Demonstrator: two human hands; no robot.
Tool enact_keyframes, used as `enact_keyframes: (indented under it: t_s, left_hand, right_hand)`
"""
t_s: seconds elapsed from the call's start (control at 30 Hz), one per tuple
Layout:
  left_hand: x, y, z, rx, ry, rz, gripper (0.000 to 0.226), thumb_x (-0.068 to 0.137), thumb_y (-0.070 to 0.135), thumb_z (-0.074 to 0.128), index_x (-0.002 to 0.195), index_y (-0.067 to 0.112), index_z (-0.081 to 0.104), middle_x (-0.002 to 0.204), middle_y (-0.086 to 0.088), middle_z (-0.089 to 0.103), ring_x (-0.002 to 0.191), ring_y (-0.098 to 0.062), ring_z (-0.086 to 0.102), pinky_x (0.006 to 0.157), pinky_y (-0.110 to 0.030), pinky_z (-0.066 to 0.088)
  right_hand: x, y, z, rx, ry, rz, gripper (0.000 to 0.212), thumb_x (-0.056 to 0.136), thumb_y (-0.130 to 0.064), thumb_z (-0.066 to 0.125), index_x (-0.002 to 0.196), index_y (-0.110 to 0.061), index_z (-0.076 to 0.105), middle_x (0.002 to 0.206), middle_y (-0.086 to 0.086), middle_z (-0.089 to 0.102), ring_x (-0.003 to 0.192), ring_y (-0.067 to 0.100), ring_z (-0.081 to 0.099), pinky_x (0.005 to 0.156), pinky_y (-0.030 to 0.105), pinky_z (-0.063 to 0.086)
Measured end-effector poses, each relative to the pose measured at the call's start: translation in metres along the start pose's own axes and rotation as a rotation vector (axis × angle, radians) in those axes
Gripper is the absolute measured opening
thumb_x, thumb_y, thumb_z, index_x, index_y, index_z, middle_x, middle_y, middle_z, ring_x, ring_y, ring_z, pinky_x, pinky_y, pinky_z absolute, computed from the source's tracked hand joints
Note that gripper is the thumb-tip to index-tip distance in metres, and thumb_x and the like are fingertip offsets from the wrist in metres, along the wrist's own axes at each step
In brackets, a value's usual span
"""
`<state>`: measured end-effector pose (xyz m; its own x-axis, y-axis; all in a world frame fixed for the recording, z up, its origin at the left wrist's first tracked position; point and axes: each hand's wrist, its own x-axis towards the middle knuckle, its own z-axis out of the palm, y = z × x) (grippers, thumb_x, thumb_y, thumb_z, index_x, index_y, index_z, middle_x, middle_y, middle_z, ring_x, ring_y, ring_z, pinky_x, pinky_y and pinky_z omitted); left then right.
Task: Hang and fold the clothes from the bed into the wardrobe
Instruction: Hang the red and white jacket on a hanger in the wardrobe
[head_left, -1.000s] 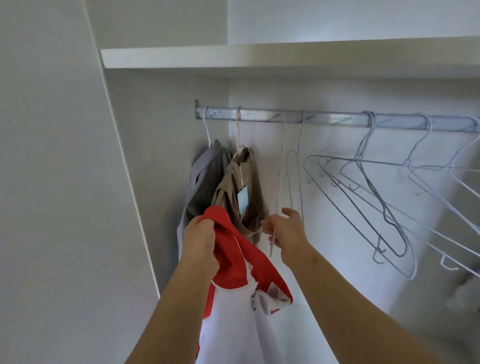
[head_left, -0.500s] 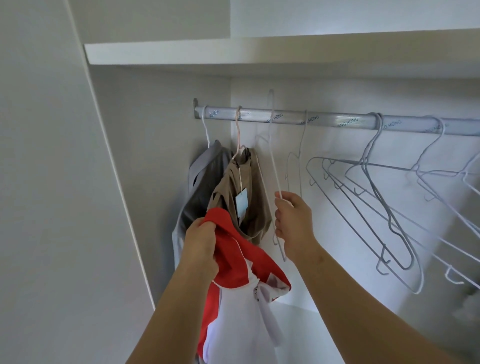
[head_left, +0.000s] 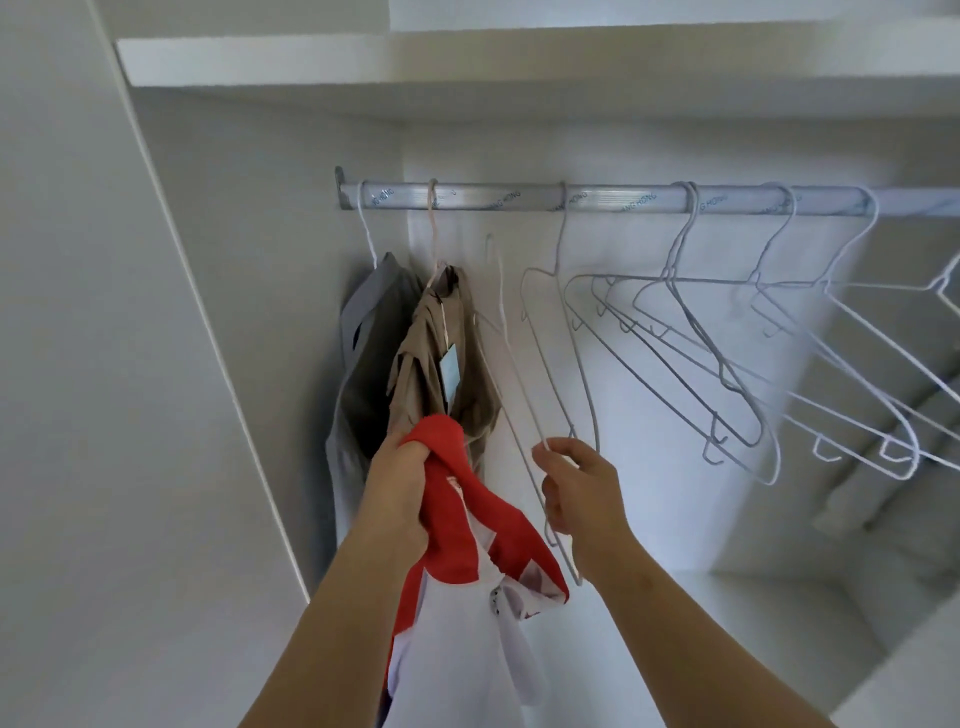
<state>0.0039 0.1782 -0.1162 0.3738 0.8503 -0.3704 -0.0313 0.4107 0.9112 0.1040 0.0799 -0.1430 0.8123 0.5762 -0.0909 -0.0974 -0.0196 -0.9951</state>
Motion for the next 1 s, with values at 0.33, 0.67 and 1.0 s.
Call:
enact_keyframes:
  t_s: [0.33, 0.67, 1.0]
  left_hand:
    - [-0.005, -0.021, 0.011, 0.095, -0.312, 0.097, 0.044, 0.097, 0.016, 0.042, 0.138, 0.033, 0.04, 0.125, -0.01, 0.053, 0.098, -0.025, 0.057, 0.084, -0.038, 0.048]
    - [-0.01, -0.048, 0.046, 0.488, -0.475, 0.196, 0.039, 0.092, 0.008, 0.046, 0.105, 0.041, 0.06, 0.102, -0.015, 0.062, 0.087, -0.031, 0.062, 0.081, -0.043, 0.053]
    - [-0.068, -0.097, 0.106, 0.89, -0.659, 0.525, 0.05, 0.076, -0.007, 0.045, 0.079, 0.04, 0.061, 0.084, 0.013, 0.063, 0.069, -0.004, 0.059, 0.054, -0.008, 0.045]
  right_hand:
    - [-0.052, 0.04, -0.048, -0.044, 0.065, 0.093, 0.006, 0.088, -0.012, 0.06, 0.085, -0.013, 0.065, 0.036, -0.009, 0.037, 0.031, 0.005, 0.028, 0.033, 0.014, 0.025]
    - [-0.077, 0.054, -0.119, -0.206, -0.047, 0.076, 0.028, 0.081, -0.014, 0.068, 0.055, -0.019, 0.064, 0.038, -0.009, 0.037, 0.032, 0.006, 0.026, 0.036, 0.015, 0.024]
    - [-0.071, 0.06, -0.165, -0.5, 0.084, -0.017, 0.02, 0.076, -0.017, 0.065, 0.063, -0.026, 0.054, 0.048, -0.014, 0.05, 0.046, 0.0, 0.044, 0.05, 0.014, 0.037]
